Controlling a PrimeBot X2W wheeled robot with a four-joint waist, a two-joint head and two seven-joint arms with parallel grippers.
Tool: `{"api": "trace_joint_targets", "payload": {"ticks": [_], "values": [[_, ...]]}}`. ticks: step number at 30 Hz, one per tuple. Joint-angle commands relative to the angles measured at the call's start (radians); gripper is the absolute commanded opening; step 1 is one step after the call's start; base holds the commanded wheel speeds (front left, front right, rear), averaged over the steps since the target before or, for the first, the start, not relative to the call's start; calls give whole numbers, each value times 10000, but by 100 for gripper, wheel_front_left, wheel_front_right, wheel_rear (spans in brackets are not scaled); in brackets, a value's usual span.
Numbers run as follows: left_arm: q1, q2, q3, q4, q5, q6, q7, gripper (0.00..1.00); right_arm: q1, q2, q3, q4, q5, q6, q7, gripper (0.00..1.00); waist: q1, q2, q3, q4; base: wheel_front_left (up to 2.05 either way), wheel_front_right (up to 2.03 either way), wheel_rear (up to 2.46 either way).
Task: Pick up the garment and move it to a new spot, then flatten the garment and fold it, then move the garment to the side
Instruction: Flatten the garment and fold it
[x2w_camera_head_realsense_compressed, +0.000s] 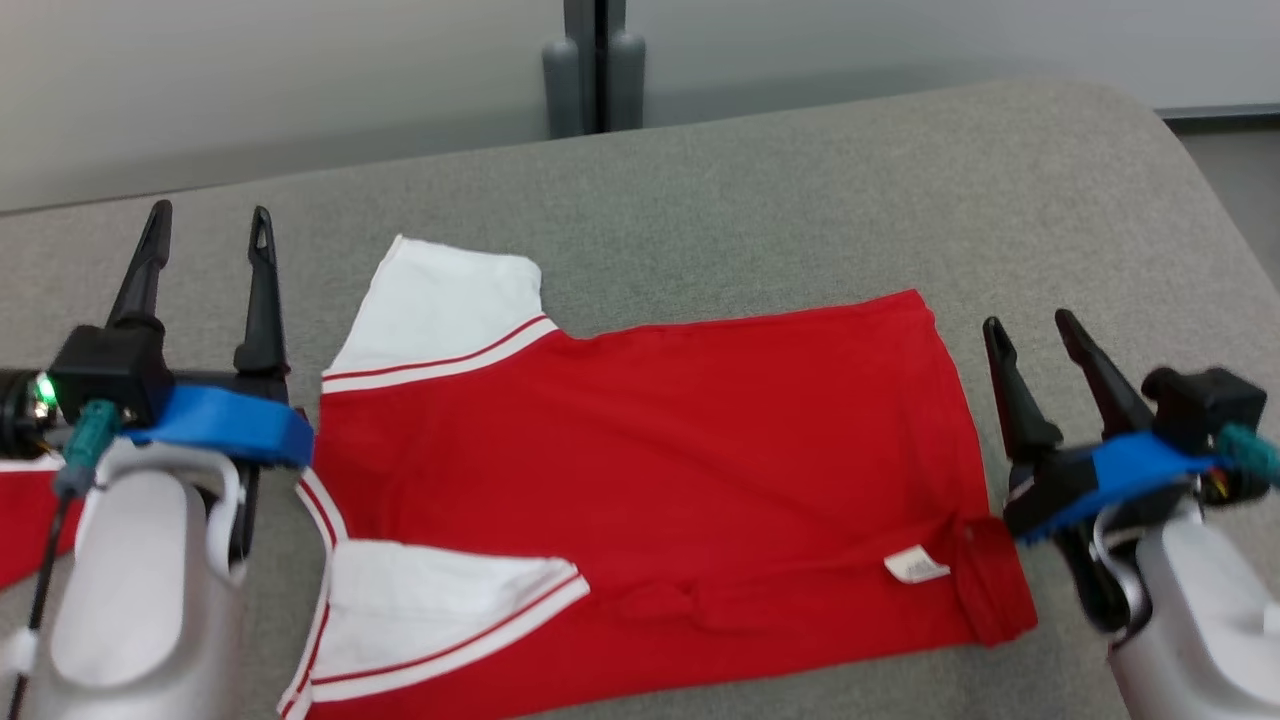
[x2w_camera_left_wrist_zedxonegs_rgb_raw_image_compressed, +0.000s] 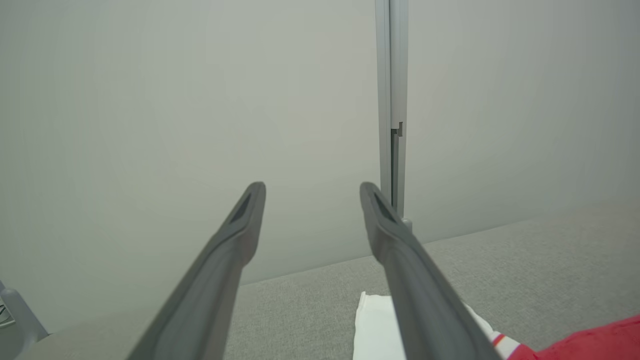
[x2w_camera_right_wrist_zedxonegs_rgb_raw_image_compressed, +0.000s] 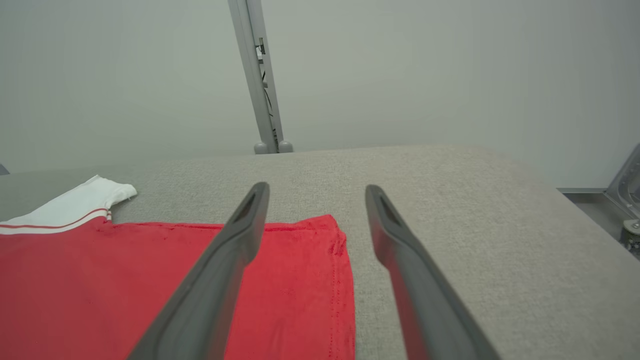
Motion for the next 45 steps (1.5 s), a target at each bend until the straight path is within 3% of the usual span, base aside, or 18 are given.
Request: {"api": "trace_joint_targets", "payload": {"ticks": [1, 5, 11, 20, 29, 37, 38, 40, 45], "values": [[-267, 79, -63, 113, -46, -48, 4, 100, -352, -79, 43, 45, 97, 5, 31, 100, -4, -2, 246, 44, 0, 0, 0], [-1755, 506, -499, 908, -232, -81, 318, 100, -1395, -375, 348, 563, 405, 5, 416, 100, -4, -2, 1016, -270, 0, 0, 0], [-3658, 1221, -1931, 1867, -1033, -61, 1398, 100, -2708, -655, 1133, 1185, 799, 5, 736, 100, -4, -2, 2164, -624, 0, 0, 0], [-5216, 2017, -4180, 3608, -2755, -64, 2875, 100, -3932, -624, 2273, 1889, 1436, 4, 392, 100, -4, -2, 3073, -1081, 0, 0, 0], [-5615, 2423, -5248, 4895, -4361, -64, 4057, 100, -4595, -680, 3104, 2512, 2033, 4, 12, 100, -4, -2, 3471, -1383, 0, 0, 0], [-5463, 2197, -5799, 5087, -5994, -66, 5178, 100, -4887, -834, 3605, 3010, 2477, 4, -199, 100, -4, -2, 3504, -1342, 0, 0, 0], [-5489, 2207, -5845, 5041, -6160, -67, 5266, 61, -4928, -849, 3663, 3067, 2530, 4, -209, 100, -4, -2, 3488, -1326, 0, 0, 0], [-5544, 2271, -5995, 4949, -6356, -67, 5320, 0, -5002, -854, 3791, 3171, 2622, 4, -224, 100, -4, -2, 3438, -1297, 0, 0, 0], [-5699, 2435, -6268, 4786, -6641, -66, 4954, 0, -5133, -915, 4130, 3380, 2940, 5, -142, 100, -4, -2, 3296, -1218, 0, 0, 0]]}}
